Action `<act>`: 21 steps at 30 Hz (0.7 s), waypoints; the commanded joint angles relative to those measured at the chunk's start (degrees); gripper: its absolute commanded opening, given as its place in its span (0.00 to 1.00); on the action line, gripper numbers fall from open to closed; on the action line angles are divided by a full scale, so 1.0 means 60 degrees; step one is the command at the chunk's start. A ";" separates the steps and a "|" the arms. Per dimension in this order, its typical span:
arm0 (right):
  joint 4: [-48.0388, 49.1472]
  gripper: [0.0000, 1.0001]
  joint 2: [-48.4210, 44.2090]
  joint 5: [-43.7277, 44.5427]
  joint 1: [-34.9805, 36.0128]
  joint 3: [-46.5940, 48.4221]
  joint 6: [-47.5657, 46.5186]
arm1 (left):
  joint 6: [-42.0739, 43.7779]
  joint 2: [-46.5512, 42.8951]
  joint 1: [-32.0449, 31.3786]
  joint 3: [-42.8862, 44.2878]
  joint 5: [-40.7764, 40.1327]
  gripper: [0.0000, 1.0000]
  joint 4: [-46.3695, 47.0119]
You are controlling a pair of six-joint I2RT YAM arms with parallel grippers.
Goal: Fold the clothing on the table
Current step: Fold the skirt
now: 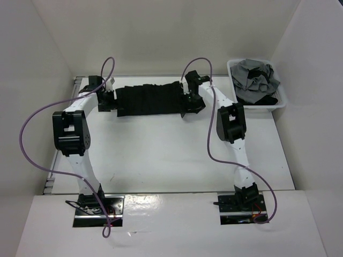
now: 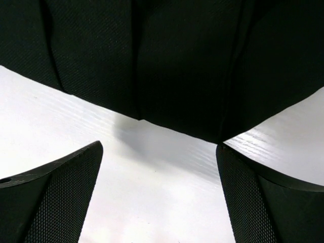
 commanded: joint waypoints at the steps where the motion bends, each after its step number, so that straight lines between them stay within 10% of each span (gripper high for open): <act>1: 0.1315 0.96 -0.1187 -0.0306 0.0271 -0.0614 0.0255 | -0.0308 0.0253 -0.0186 0.0803 -0.0274 0.99 0.0179; 21: 0.1624 0.98 0.1928 0.4029 0.2675 0.5711 0.2086 | 0.0907 -0.4975 0.1832 -0.2065 -0.1902 1.00 -0.1052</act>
